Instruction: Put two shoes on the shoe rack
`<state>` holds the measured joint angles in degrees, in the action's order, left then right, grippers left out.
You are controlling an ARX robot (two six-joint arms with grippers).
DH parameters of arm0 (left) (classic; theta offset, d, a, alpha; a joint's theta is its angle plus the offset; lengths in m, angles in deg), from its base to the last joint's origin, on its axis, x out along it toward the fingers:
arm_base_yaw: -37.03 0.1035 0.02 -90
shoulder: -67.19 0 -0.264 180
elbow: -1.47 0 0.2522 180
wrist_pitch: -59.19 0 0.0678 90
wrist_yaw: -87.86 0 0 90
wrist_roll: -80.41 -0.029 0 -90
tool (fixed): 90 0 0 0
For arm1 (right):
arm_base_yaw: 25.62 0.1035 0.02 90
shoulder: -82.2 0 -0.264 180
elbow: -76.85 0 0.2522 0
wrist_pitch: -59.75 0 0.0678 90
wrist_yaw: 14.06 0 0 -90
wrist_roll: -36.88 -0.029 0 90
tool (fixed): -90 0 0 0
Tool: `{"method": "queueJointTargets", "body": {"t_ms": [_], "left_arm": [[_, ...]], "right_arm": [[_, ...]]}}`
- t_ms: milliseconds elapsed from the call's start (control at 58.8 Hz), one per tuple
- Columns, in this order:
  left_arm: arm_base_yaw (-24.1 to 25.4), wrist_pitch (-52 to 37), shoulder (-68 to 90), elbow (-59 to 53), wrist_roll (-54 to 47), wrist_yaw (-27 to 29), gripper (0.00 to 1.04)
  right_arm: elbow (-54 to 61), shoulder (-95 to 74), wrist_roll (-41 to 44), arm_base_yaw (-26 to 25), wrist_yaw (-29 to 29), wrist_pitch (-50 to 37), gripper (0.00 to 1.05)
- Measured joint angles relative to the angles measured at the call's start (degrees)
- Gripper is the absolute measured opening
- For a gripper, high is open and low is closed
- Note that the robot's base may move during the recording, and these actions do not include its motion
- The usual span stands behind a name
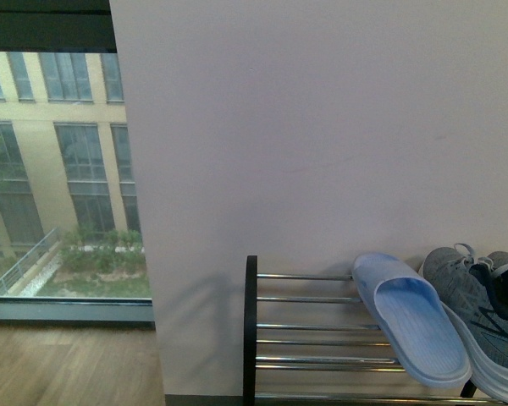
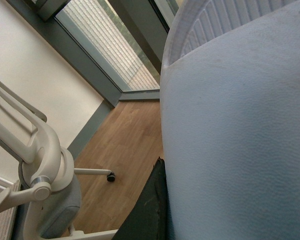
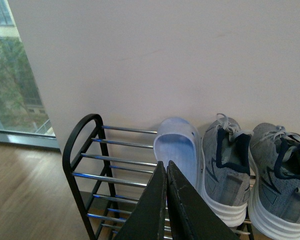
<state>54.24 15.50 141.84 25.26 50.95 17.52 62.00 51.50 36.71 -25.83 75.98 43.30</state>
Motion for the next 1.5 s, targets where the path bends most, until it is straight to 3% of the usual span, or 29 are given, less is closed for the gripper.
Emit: {"method": "queueJointTargets", "body": {"t_ms": [918,1054,1224,1343,1445,1496], "left_arm": [[0.0,0.0,0.0,0.0,0.0,0.0,0.02],[0.3,0.0,0.0,0.0,0.0,0.4,0.02],[0.3,0.1,-0.1,0.0,0.0,-0.3,0.02],[-1.0,10.0,-4.9,1.2,14.8,-17.3,0.02],[-8.2,18.5,-6.6,7.3,28.3,-26.3,0.02],[-12.0,23.1,-5.1,12.0,34.1,-27.0,0.02]], "right_arm": [[0.0,20.5,0.0,0.0,0.0,19.9,0.02],[0.0,30.4,0.0,0.0,0.2,30.0,0.02],[0.0,30.4,0.0,0.0,0.2,30.1,0.27],[0.0,30.4,0.0,0.1,-0.5,30.1,0.44],[0.0,30.4,0.0,0.1,-0.4,30.1,0.58],[0.0,30.5,0.0,0.1,-0.2,30.1,0.65]]}}
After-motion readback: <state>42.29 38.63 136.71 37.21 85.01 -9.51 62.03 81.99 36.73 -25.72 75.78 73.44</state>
